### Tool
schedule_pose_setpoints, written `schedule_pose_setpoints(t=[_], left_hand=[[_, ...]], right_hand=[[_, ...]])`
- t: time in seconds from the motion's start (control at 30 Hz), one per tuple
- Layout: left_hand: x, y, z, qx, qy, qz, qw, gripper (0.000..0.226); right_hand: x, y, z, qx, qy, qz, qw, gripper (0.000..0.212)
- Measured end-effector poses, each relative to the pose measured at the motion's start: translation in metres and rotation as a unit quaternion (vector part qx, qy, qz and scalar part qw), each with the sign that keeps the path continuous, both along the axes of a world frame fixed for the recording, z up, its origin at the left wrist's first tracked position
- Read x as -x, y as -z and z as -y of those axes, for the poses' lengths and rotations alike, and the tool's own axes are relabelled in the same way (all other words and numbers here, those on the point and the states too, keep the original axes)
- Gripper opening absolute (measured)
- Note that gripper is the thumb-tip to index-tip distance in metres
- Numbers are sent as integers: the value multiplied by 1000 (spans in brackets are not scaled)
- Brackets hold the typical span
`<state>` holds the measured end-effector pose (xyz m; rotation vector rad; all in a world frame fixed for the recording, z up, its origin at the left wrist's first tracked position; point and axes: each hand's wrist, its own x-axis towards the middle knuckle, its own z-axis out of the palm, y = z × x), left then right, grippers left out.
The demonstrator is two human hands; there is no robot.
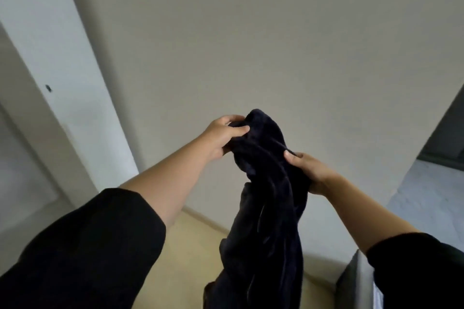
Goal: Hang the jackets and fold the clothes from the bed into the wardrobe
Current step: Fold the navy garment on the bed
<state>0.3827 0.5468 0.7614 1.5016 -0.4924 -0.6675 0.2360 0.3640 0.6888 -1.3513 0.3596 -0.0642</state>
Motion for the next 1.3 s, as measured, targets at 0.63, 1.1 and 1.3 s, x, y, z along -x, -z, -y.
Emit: schedule_pose_setpoints(t=[0.63, 1.1, 1.3], left_hand=[[-1, -93, -54, -88, -96, 333, 934, 37], [-15, -26, -99, -214, -4, 221, 952, 80], [35, 18, -45, 11, -74, 227, 971, 94]], right_hand=[[-73, -99, -90, 315, -112, 66, 940, 60], [-111, -168, -104, 55, 191, 65, 978, 34], [-106, -212, -137, -17, 145, 181, 973, 40]])
